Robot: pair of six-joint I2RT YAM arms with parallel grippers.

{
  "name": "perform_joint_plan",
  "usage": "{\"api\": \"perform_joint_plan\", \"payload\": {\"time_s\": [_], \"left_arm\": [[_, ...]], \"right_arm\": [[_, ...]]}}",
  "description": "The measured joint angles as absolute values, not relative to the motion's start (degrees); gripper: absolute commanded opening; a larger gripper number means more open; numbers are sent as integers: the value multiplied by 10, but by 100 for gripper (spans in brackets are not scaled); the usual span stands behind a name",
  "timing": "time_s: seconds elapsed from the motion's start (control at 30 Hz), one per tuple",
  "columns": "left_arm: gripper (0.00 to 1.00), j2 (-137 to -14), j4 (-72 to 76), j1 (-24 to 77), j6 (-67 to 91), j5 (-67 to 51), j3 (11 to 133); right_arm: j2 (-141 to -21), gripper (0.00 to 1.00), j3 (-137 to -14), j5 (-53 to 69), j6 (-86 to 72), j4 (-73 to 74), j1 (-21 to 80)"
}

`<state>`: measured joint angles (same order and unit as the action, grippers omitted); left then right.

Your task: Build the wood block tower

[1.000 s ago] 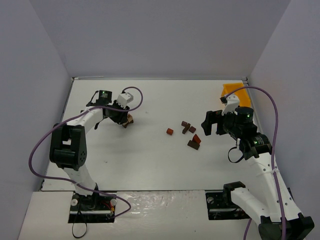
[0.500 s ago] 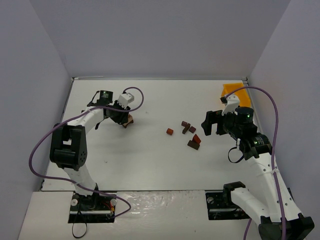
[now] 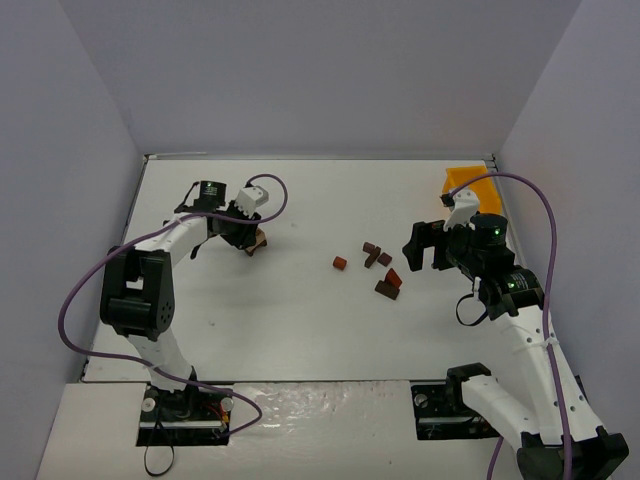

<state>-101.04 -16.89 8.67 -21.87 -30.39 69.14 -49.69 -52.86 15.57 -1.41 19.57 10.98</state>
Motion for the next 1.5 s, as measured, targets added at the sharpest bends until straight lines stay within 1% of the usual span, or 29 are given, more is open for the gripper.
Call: {"api": "perform_joint_plan", "payload": {"time_s": [0.37, 0.5, 0.63, 0.7, 0.73, 0.87, 1.07, 1.2, 1.4, 1.5], "left_arm": [[47, -1015, -169, 87, -218, -304, 692], [54, -1015, -169, 87, -214, -303, 692], [59, -1009, -169, 87, -202, -290, 692], [65, -997, -169, 87, -190, -278, 692], [68, -989, -169, 87, -184, -271, 692], [76, -932, -169, 87, -150, -234, 692], [84, -831, -176, 87, -98, -170, 701], [91, -773, -188, 87, -69, -115, 698], [97, -699, -213, 87, -51, -31, 664], [97, -675, -226, 87, -42, 2, 640]], "right_arm": [[-497, 100, -529, 157, -14, 196, 110], [-497, 100, -529, 159, -14, 196, 110], [-497, 100, -529, 159, -14, 196, 110], [-497, 100, -529, 159, -14, 196, 110], [-497, 100, -529, 159, -14, 196, 110], [-498, 100, -529, 159, -14, 196, 110], [-521, 100, -531, 156, -19, 196, 110], [-552, 100, -533, 147, -34, 196, 110], [-597, 100, -534, 127, -59, 195, 110], [-619, 100, -534, 116, -69, 195, 110]]}}
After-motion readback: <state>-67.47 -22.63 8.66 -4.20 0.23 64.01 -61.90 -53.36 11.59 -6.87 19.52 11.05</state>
